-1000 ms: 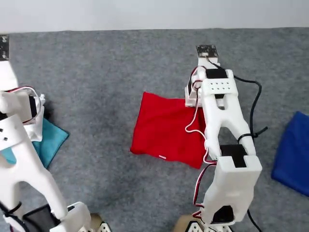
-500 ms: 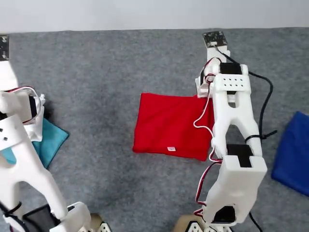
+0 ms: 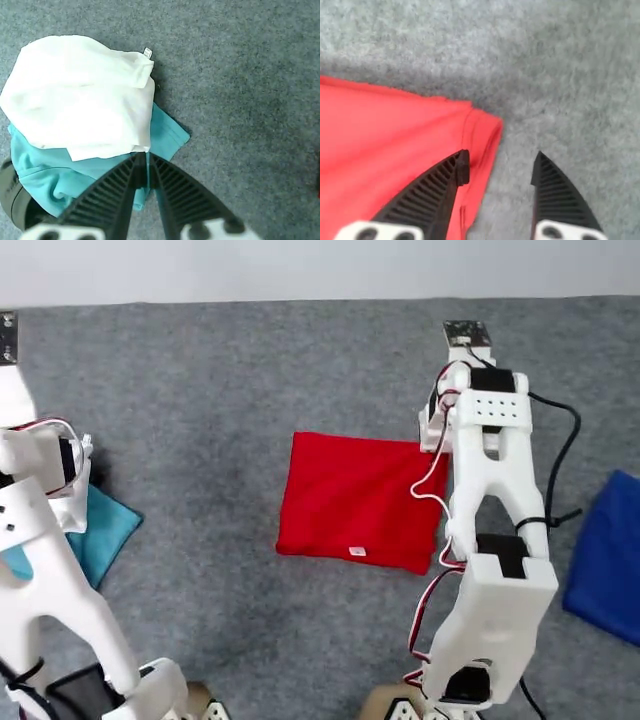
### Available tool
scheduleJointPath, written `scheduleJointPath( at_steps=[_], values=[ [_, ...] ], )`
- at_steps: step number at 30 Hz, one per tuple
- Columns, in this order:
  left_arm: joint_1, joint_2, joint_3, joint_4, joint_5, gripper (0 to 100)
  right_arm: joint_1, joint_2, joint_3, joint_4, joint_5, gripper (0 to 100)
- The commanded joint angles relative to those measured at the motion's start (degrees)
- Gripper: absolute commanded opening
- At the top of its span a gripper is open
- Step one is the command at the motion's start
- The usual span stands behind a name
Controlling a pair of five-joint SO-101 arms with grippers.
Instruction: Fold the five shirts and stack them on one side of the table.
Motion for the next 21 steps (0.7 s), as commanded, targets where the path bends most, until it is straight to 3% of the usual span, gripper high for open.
scheduleJointPath(
  at_steps=[1, 5, 9, 13, 21],
  values=[
    [-0.4, -1.8, 0.0, 1.1, -0.3, 2, -2.6, -6.6, -3.1, 5.7, -0.9, 22.3],
    [-0.4, -1.8, 0.0, 1.1, -0.3, 2, -5.2, -8.0, -3.1, 13.9, -1.1, 21.7],
    [-0.4, -1.8, 0.0, 1.1, -0.3, 2, -7.5, -7.9, -2.9, 18.3, -1.1, 10.8],
    [-0.4, -1.8, 0.0, 1.1, -0.3, 2, -7.7, -7.8, -1.8, 16.9, -0.3, 0.6],
    [-0.4, -1.8, 0.0, 1.1, -0.3, 2, -7.3, -8.0, 13.9, 7.0, 1.4, 0.9]
  ],
)
